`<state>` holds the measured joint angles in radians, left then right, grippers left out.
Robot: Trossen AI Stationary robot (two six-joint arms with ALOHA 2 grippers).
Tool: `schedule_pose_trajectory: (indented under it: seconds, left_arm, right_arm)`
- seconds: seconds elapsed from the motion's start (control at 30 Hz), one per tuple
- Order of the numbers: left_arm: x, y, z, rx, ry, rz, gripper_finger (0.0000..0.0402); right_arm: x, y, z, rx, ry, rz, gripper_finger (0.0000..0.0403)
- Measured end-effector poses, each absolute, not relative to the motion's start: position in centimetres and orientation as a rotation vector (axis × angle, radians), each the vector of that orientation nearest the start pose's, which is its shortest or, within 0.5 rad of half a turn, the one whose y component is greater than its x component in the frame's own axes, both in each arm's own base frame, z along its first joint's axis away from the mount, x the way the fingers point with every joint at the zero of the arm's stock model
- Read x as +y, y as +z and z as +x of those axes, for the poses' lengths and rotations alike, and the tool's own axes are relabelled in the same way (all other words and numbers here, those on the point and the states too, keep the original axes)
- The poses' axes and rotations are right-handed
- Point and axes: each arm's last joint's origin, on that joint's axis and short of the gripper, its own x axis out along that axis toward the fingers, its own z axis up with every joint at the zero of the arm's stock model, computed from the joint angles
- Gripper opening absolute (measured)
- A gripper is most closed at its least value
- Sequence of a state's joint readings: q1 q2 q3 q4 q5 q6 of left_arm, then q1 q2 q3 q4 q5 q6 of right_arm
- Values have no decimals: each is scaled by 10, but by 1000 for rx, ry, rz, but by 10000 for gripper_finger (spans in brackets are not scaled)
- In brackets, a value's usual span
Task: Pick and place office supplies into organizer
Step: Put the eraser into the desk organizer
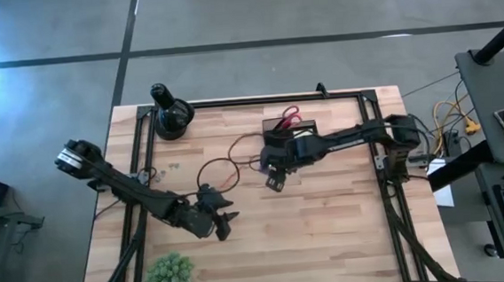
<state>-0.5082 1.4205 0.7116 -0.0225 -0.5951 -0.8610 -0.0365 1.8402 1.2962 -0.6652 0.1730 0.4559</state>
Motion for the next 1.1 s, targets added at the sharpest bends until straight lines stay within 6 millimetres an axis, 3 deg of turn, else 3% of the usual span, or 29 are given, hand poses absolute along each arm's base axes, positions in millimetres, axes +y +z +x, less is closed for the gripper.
schedule_pose_trajectory:
  seconds: [0.2, 0.63, 1.1]
  left_arm:
    - [-119, 191, 245, 535, 334, -446, 178]
    - [-118, 190, 243, 550, 342, -430, 178]
    - [-118, 189, 242, 561, 346, -421, 178]
  right_arm:
    - [-28, 160, 379, 1138, -445, 311, 209]
    - [-43, 125, 419, 1196, -403, 167, 201]
    - [-45, 123, 414, 1276, -335, 212, 32]
